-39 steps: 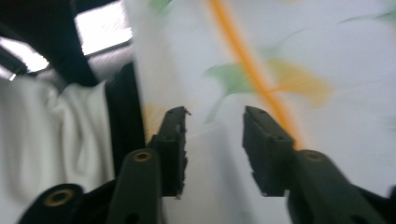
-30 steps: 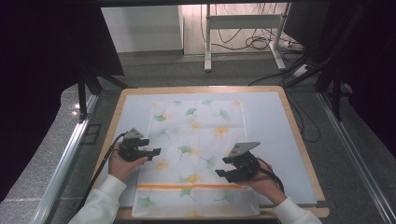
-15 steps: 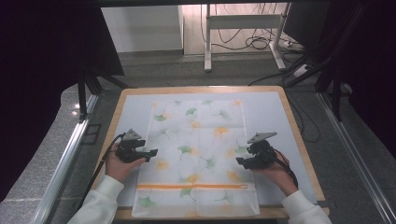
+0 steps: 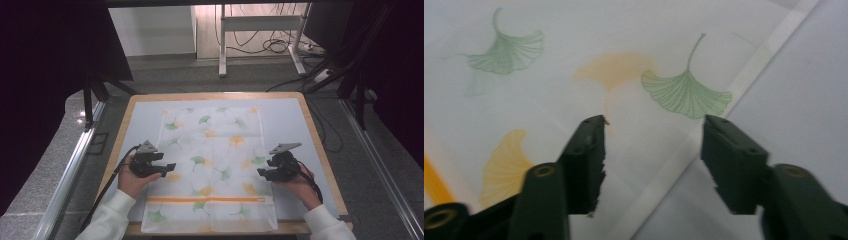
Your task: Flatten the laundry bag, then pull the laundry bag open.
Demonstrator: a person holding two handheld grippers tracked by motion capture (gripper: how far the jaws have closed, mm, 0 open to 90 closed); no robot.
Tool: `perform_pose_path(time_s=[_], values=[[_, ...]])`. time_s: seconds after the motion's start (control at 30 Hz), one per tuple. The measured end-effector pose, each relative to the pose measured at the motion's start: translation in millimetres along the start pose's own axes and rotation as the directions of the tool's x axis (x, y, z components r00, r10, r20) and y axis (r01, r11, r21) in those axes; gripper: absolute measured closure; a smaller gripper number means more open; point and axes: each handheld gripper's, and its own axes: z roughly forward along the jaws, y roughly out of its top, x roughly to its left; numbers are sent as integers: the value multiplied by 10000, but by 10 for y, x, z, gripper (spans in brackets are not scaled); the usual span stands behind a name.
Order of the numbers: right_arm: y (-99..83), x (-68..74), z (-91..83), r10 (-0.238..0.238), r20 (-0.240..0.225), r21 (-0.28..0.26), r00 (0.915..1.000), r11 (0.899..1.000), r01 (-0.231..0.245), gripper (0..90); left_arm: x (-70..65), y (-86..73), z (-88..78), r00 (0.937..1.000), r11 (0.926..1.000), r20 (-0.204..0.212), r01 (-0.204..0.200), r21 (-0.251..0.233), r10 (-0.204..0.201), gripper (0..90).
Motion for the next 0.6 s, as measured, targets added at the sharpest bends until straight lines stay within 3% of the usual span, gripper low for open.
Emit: perform_pose_path(time_s=[0.03, 0.07, 0.2, 0.23, 0.33, 0.6], values=[[-18, 11, -38, -49, -86, -79, 10000, 10000, 48, 516, -64, 23, 7, 9998, 9998, 119, -176, -32, 176, 310], [-67, 58, -141, -257, -235, -315, 9994, 9992, 250, 649, -143, 53, 15, 9988, 9991, 253, -412, -92, 414, 300], [-121, 111, -223, -384, -322, -463, 9987, 9982, 369, 748, -224, 87, 20, 9975, 9981, 375, -602, -141, 607, 294], [-152, 129, -258, -466, -403, -520, 9981, 9977, 445, 818, -262, 103, 18, 9968, 9977, 461, -654, -168, 661, 295], [-188, 149, -291, -459, -573, -502, 9973, 9978, 430, 884, -297, 116, 12, 9961, 9976, 568, -660, -220, 672, 302], [-250, 160, -333, -517, -829, -490, 9952, 9977, 478, 891, -467, 176, -10, 9912, 9943, 829, -1009, -336, 1034, 302]])
